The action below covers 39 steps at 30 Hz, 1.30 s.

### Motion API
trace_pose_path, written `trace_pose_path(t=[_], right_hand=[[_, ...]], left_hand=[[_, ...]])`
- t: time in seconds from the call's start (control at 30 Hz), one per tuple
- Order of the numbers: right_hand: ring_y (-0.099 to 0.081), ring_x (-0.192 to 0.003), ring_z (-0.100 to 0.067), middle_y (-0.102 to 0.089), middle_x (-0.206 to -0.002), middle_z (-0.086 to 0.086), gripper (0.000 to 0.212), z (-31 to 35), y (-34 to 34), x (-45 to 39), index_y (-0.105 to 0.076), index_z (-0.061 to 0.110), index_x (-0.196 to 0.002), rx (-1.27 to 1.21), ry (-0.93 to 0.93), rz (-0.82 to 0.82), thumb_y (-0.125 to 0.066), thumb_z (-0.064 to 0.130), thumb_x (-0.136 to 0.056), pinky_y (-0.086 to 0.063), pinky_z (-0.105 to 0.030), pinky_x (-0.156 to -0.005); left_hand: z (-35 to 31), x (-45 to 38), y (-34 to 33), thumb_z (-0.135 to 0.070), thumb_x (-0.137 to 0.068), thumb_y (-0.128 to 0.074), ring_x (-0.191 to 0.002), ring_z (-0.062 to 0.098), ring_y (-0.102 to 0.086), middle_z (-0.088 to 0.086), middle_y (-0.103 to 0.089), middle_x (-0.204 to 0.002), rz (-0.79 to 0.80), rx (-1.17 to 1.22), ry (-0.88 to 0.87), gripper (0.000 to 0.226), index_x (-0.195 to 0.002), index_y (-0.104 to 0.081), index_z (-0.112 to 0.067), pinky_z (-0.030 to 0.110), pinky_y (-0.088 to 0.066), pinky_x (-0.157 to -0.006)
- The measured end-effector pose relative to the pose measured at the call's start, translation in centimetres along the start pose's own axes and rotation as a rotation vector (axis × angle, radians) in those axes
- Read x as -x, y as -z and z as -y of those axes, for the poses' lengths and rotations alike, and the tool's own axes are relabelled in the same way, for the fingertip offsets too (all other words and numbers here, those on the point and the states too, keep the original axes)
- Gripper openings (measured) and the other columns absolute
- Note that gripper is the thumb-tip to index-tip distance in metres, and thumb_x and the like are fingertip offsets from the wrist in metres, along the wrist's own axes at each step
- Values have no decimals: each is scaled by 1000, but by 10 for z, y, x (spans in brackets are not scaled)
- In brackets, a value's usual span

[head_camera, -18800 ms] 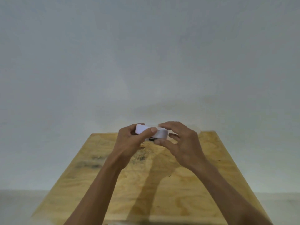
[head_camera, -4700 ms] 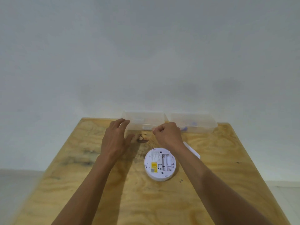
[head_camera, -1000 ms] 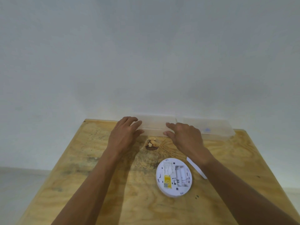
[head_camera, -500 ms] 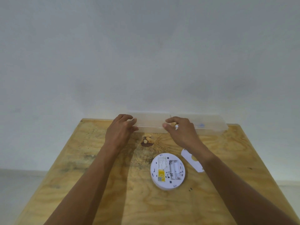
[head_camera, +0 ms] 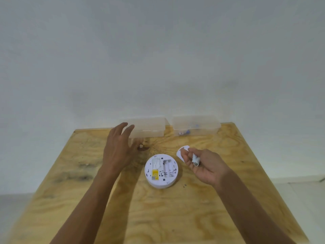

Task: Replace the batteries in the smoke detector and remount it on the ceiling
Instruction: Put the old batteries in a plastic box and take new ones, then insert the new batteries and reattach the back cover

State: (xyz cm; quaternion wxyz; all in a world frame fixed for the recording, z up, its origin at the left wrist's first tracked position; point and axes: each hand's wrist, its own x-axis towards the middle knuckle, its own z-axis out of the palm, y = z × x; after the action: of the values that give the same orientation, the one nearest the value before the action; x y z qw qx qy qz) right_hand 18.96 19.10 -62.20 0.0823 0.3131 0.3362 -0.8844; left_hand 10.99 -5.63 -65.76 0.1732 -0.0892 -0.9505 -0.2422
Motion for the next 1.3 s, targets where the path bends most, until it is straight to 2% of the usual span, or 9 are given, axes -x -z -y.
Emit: trace_pose_path(t=[0.2, 0.4, 0.47, 0.6, 0.7, 0.87, 1.03, 1.2, 1.3], right_hand=[[-46, -67, -22, -52, -105, -19, 7, -5, 0, 8, -55, -6, -102, -14, 2, -63, -51, -6, -97, -51, -33, -70], [-67, -74, -30, -64, -92, -22, 24, -12, 4, 5, -53, -10, -120, 49, 37, -68, -52, 0, -98, -60, -36, -74], [-73, -71, -32, -71, -91, -27, 22, -15, 5, 9, -53, -9, -115, 99, 41, -63, -49, 8, -103, -60, -27, -56], [-76, -62, -25, -77, -75, -18, 33, -19, 7, 11, -55, -5, -108, 323, 88, -55, -45, 27, -105, -27, -17, -29], [-61, -42, -13, -77, -71, -6, 41, -23, 9, 6, -65, 0, -100, 613, 283, -90, -47, 37, -103, -23, -19, -32], [-66, -48, -8, -76, -79, -6, 28, -29, 4, 6, -65, 10, -90, 943, 737, -5, -68, 39, -90, -45, -18, -47], [-70, -73, -8, -73, -77, 4, 20, -41, 3, 2, -67, 13, -85, 1238, 1031, 200, -78, 29, -83, -54, -25, -63], [-53, -64, -15, -68, -67, 2, 20, -54, 15, -13, -61, 18, -83, 1578, 1538, 281, -79, 24, -79, -39, -29, -52], [-59, -58, -15, -68, -65, 1, 20, -57, 18, -17, -67, 14, -76, 1572, 1610, 321, -71, 33, -83, -43, -29, -46]], left_hand=[[-25, 54, -1, -42, -89, -73, -138, 24, -46, 6, -53, -147, 80, 243, 128, 50, -132, -66, -16, 35, -38, -110], [-42, 79, 1, -40, -91, -69, -121, 5, -57, -16, -63, -128, 139, 369, 87, 35, -123, -70, -27, 23, -42, -99], [-43, 83, 2, -40, -91, -71, -109, -11, -56, -32, -59, -114, 201, 402, 67, 25, -115, -67, -42, 17, -46, -92], [-45, 87, 7, -46, -82, -79, -103, -29, -50, -46, -56, -107, 336, 435, 45, 47, -120, -53, -58, -2, -41, -81], [-47, 86, 10, -38, -76, -86, -106, -24, -55, -54, -55, -110, 398, 450, -30, 65, -111, -46, -76, 2, -45, -84], [-37, 83, 5, -54, -71, -86, -119, -8, -55, -36, -57, -125, 381, 398, -68, 75, -135, -51, -42, 28, -49, -102], [-42, 82, 8, -42, -72, -87, -107, -7, -60, -34, -62, -112, 338, 424, -139, 65, -127, -54, -51, 21, -50, -92], [-36, 83, 0, -51, -70, -81, -108, -24, -51, -45, -55, -113, 300, 431, -146, 68, -131, -56, -33, 12, -43, -98], [-35, 83, -3, -52, -69, -84, -110, -24, -50, -41, -51, -118, 269, 449, -148, 75, -134, -57, -25, 13, -43, -98]])
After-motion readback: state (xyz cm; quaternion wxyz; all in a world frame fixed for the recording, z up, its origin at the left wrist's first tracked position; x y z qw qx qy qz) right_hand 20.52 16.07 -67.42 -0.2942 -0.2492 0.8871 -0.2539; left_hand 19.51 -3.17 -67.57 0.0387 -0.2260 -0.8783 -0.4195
